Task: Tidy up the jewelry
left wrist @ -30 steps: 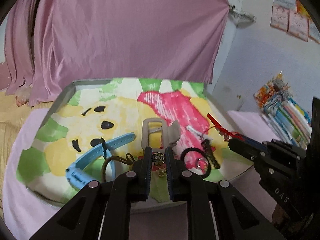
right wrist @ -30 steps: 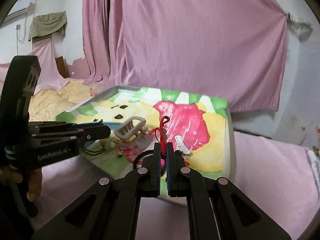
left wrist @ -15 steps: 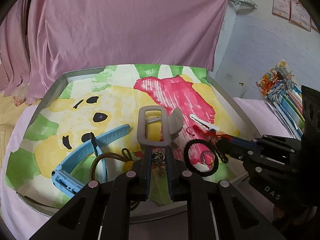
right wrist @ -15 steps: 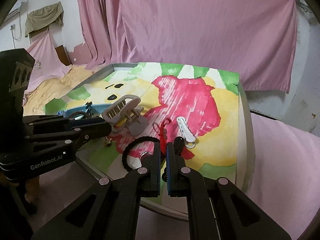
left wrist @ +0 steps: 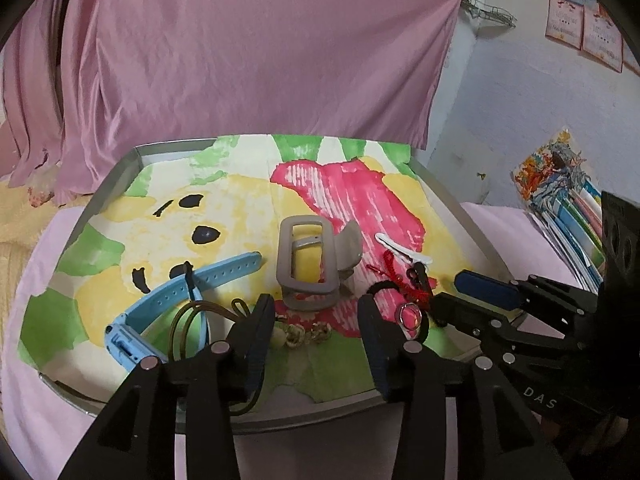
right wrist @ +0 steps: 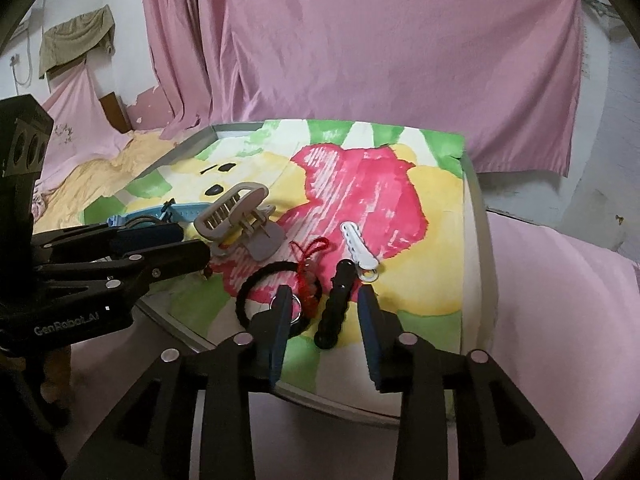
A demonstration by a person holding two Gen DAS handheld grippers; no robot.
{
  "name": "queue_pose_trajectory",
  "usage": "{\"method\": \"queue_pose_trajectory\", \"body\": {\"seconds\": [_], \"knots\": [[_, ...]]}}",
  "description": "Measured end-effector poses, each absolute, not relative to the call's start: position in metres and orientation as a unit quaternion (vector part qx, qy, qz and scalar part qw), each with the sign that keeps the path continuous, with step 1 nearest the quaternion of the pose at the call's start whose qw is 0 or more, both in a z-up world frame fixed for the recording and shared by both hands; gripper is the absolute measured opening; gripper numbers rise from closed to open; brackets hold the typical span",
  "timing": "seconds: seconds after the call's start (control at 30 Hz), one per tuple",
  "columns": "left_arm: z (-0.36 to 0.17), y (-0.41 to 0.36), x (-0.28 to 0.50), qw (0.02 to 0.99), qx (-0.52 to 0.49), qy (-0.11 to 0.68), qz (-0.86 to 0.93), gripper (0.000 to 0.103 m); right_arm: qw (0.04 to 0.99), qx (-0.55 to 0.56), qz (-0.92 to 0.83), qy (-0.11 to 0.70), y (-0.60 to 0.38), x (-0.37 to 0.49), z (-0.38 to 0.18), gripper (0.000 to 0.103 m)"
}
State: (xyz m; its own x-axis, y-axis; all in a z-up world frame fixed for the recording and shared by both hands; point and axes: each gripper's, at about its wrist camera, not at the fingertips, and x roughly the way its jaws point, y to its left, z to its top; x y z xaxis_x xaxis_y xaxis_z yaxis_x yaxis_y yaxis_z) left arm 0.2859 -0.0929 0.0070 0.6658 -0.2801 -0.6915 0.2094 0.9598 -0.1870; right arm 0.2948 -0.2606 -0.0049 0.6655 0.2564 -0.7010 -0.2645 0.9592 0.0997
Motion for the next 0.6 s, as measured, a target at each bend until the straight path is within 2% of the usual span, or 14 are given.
{"method": "queue_pose_trajectory", "body": {"seconds": [0.17, 0.37, 0.5, 0.6], "knots": [[0.015, -0.088, 0.28, 0.919, -0.052, 0.371, -0.123, 0.05, 0.923, 0.002, 0.129, 0.363, -0.267, 0.287, 0.003, 0.031], [0.027, -0.077, 0.267, 0.932, -0.066, 0.342, -0.101, 0.072, 0.939, 0.02, 0.124, 0.322, -0.272, 0.271, 0.019, 0.043], [0.038, -0.065, 0.25, 0.948, -0.078, 0.299, -0.074, 0.093, 0.95, 0.031, 0.116, 0.287, -0.272, 0.255, 0.03, 0.062], [0.045, -0.057, 0.236, 0.958, -0.082, 0.267, -0.06, 0.102, 0.959, 0.038, 0.111, 0.257, -0.269, 0.24, 0.038, 0.07]]}}
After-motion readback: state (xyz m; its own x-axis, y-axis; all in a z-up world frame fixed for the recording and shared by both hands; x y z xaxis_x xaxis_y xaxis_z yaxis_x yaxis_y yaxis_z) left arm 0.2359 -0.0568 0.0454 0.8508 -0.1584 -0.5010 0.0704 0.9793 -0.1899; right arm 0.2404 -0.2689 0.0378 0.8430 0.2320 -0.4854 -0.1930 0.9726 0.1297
